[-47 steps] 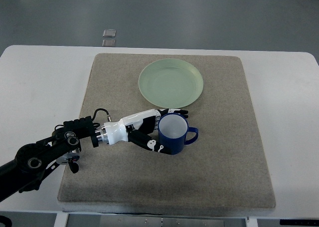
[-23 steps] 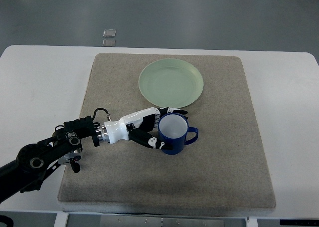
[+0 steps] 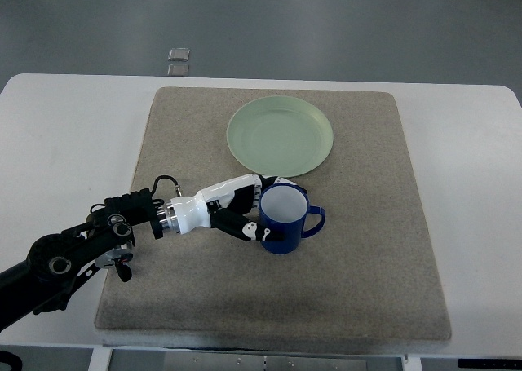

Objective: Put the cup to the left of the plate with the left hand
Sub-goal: 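Lift the blue mug and carry it past the plate's near side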

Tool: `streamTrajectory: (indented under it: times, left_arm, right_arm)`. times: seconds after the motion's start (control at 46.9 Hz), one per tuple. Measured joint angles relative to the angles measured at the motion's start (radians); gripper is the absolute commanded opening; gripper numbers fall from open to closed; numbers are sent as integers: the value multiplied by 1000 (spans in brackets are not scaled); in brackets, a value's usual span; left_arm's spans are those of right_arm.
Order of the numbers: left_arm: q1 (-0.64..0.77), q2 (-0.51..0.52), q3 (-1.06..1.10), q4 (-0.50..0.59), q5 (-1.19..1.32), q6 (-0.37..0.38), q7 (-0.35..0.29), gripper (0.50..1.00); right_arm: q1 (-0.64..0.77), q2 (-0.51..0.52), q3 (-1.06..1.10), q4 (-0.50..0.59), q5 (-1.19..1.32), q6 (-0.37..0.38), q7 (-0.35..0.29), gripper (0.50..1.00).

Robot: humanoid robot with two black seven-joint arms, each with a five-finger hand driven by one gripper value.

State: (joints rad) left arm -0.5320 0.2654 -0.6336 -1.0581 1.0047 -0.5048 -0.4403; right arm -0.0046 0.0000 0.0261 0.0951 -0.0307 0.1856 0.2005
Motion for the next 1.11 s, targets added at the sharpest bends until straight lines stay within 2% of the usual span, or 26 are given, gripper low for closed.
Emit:
streamTrajectory:
  times: [0.043,0.085,0.256,0.427,0.746,1.109]
  left_arm:
    - [0,0,-1,-1,-1,0,0,624]
    - [0,0,-5,-1,-2,0,-1,615]
    - [-10,8,-43,-8,-16,6,-2,500]
    - [-12,35,-154,-8,-18,6,-1,500]
    - [-24,157,-360,2,-37,7,-1,500]
    - [-15,185,-382,139,-52,57,-13,500]
  right_arm:
    - [0,0,0,0,0,0,0,932]
    - [0,0,0,0,0,0,0,932]
    - [0,0,0,0,0,0,0,932]
    - [0,0,0,0,0,0,0,932]
    - [0,0,0,0,0,0,0,932]
    - [0,0,0,0,0,0,0,932]
